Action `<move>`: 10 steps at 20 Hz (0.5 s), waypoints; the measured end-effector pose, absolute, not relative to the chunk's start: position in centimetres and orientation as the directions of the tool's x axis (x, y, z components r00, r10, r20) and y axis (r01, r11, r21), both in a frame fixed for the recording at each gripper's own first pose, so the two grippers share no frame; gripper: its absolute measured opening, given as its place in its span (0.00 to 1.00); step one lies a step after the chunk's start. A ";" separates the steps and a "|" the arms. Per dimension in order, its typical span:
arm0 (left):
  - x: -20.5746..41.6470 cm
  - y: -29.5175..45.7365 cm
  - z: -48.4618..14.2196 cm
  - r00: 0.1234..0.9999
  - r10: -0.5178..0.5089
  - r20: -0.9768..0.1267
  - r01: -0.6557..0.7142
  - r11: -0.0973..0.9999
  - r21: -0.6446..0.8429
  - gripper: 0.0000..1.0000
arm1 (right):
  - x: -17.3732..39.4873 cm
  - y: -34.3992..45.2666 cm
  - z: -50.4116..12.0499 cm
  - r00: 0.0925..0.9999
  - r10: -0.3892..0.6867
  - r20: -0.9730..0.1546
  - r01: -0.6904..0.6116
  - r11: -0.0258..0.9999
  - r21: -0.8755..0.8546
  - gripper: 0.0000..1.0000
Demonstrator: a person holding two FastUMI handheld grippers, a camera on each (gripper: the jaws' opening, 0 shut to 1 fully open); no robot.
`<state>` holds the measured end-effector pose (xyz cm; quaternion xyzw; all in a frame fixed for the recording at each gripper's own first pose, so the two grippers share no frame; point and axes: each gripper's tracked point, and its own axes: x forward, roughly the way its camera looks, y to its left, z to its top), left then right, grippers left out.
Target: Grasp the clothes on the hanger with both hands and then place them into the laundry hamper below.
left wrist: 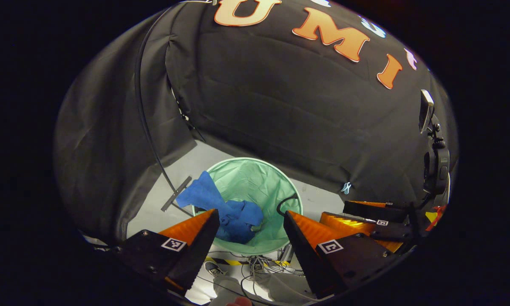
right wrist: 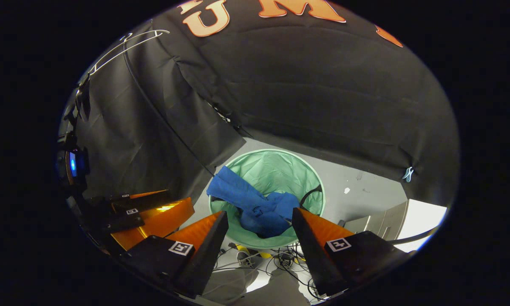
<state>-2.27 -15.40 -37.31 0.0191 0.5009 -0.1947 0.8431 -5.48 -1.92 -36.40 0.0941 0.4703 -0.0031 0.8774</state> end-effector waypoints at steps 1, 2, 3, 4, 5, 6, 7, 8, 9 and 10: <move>-2.3 -15.0 -36.5 0.441 -0.303 -0.845 0.356 0.923 -0.146 0.97 | -5.6 -1.9 -35.8 0.573 0.078 -0.816 0.087 0.984 0.155 0.99; -2.0 -14.9 -35.6 0.462 -0.299 -0.835 0.361 0.923 -0.131 0.97 | -5.5 -1.8 -34.9 0.593 0.071 -0.802 0.081 0.986 0.147 0.99; -1.6 -14.9 -34.3 0.489 -0.300 -0.819 0.360 0.925 -0.124 0.97 | -5.3 -1.6 -33.8 0.616 0.071 -0.784 0.074 0.986 0.147 0.99; -1.0 -14.9 -32.9 0.518 -0.306 -0.798 0.357 0.926 -0.123 0.98 | -4.9 -1.4 -32.6 0.642 0.072 -0.763 0.067 0.986 0.150 0.99; -0.5 -14.8 -31.3 0.549 -0.312 -0.775 0.352 0.928 -0.123 0.98 | -4.6 -1.4 -31.8 0.667 0.071 -0.742 0.061 0.987 0.150 0.99; 0.3 -14.6 -29.8 0.582 -0.313 -0.750 0.347 0.930 -0.119 0.97 | -4.1 -1.4 -30.2 0.693 0.066 -0.718 0.055 0.988 0.145 0.98; 1.1 -14.5 -28.3 0.617 -0.313 -0.722 0.341 0.933 -0.113 0.97 | -3.6 -1.1 -28.5 0.722 0.064 -0.689 0.047 0.989 0.141 0.98; 1.9 -14.5 -26.4 0.652 -0.311 -0.692 0.333 0.937 -0.107 0.97 | -3.0 -0.8 -26.9 0.748 0.062 -0.661 0.042 0.989 0.140 0.98; 2.9 -14.7 -24.7 0.683 -0.310 -0.662 0.324 0.940 -0.106 0.97 | -2.3 -0.6 -25.4 0.771 0.064 -0.634 0.035 0.989 0.142 0.98; 3.6 -14.8 -22.6 0.712 -0.311 -0.629 0.315 0.943 -0.109 0.96 | -1.8 -0.4 -23.7 0.793 0.066 -0.606 0.028 0.989 0.144 0.98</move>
